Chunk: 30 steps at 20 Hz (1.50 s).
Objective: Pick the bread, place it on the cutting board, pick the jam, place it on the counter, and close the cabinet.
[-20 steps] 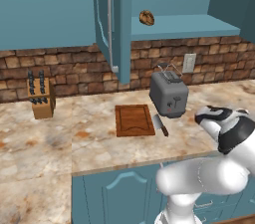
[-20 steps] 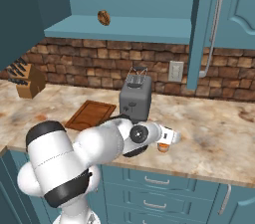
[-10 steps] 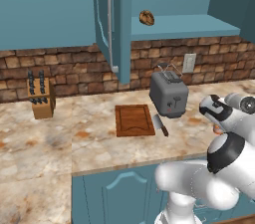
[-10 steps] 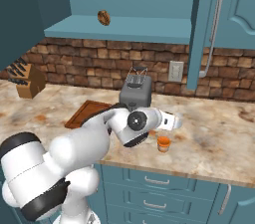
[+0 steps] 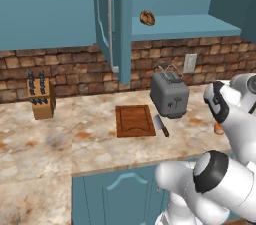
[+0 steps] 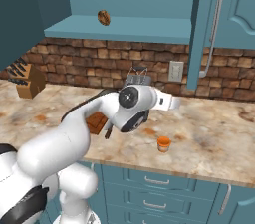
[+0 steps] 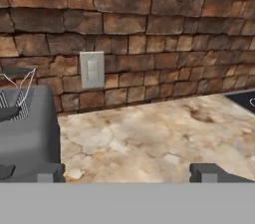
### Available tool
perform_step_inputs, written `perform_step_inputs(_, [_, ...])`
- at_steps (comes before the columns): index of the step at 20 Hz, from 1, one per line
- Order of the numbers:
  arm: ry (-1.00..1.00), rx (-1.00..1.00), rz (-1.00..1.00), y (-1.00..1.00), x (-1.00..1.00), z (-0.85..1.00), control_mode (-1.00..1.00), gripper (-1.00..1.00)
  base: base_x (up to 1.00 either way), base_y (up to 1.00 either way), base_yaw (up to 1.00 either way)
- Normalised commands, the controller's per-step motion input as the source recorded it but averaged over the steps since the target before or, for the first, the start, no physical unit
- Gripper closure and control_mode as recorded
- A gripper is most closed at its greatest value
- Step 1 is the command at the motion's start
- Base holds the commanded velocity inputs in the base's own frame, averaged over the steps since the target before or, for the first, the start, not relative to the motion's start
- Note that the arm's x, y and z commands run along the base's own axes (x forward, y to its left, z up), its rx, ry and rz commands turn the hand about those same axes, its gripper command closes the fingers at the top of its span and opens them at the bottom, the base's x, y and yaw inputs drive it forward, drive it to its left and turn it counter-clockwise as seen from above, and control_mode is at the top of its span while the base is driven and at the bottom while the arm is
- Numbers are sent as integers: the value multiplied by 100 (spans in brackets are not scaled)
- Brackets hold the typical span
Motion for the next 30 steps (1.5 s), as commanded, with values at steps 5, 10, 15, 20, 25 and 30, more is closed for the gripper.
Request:
perform_step_inputs(5, [-2,0,5,30,-14,67,-100,-100,0,0,0])
perform_step_inputs(10, [-1,0,11,44,-10,56,-100,-100,0,0,0])
perform_step_inputs(15, [0,0,11,46,-16,55,-100,-100,0,0,0])
perform_step_inputs(20, [0,0,7,47,-37,57,-100,-100,0,0,0])
perform_step_inputs(25, [0,0,4,59,-49,45,-100,-100,0,0,0])
perform_step_inputs(30, [0,0,4,65,-46,44,-100,-100,0,0,0])
